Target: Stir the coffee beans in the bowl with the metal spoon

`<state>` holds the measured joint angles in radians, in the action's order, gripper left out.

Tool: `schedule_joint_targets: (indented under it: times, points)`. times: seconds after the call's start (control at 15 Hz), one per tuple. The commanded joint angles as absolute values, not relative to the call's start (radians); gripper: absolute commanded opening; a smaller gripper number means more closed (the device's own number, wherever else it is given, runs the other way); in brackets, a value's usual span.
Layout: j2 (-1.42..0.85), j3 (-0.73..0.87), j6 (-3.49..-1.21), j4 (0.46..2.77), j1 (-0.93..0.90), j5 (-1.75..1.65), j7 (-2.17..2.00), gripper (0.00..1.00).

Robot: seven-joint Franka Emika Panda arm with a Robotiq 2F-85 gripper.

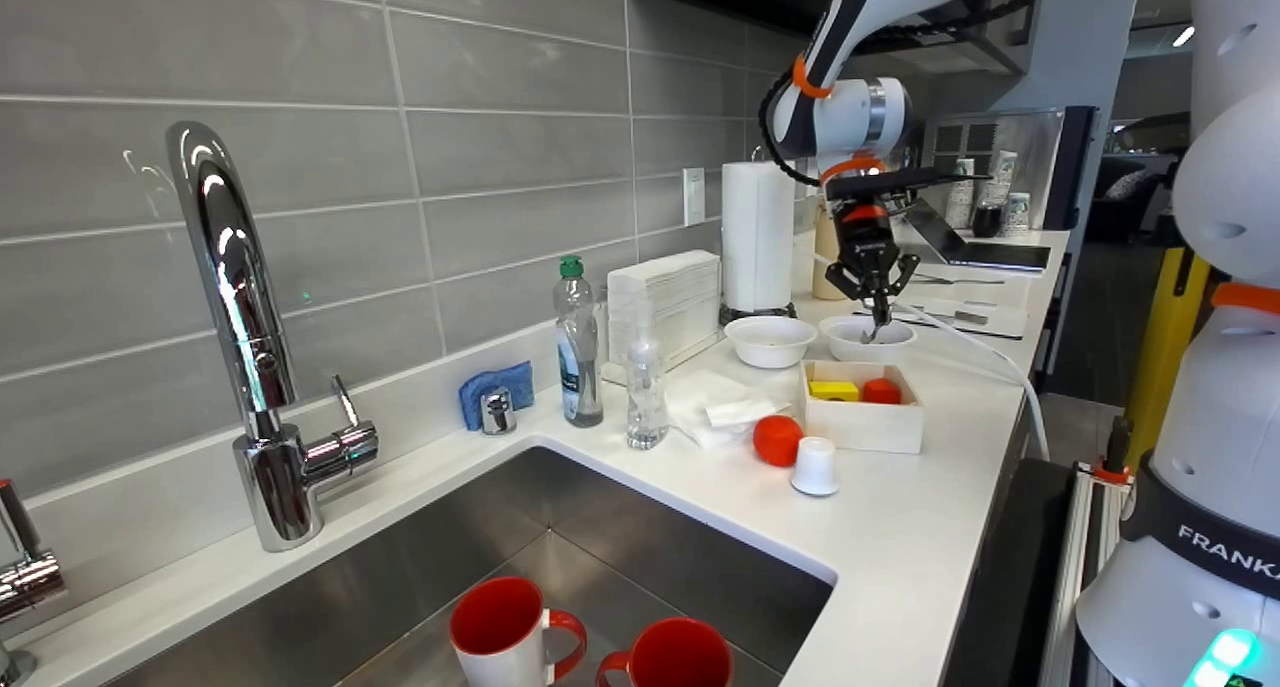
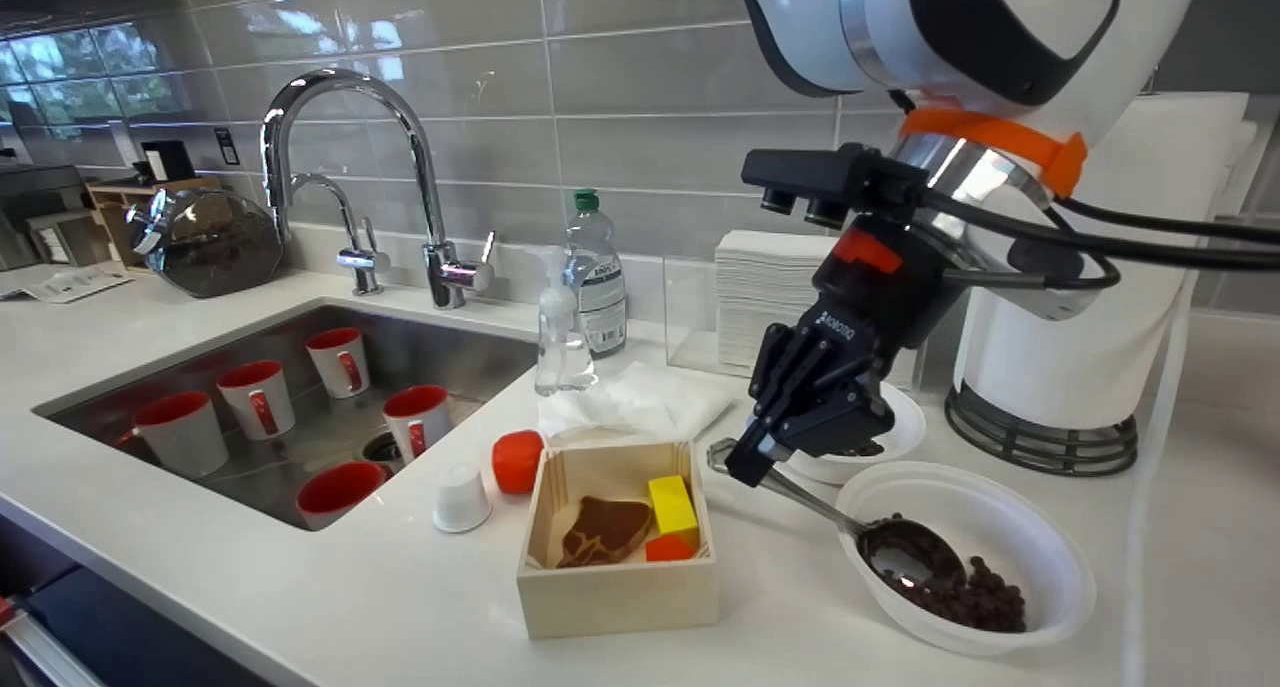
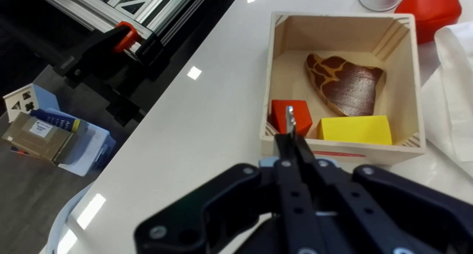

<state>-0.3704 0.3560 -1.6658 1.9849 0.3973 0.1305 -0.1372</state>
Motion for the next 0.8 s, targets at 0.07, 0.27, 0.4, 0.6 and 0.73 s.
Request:
schedule_joint_targets:
  times: [0.07,0.27,0.4,0.6,0.73]
  points:
    - [-0.373,0.337,-1.663,1.968,0.403,0.163,-0.112,0.01]
    - [-0.345,0.340,-1.693,1.982,0.413,0.194,-0.086,0.01]
    - [-0.334,0.345,-1.719,1.989,0.416,0.203,-0.079,0.01]
    - [-0.337,0.357,-1.755,1.989,0.414,0.182,-0.102,0.01]
    - [-0.348,0.364,-1.764,1.986,0.411,0.161,-0.111,0.01]
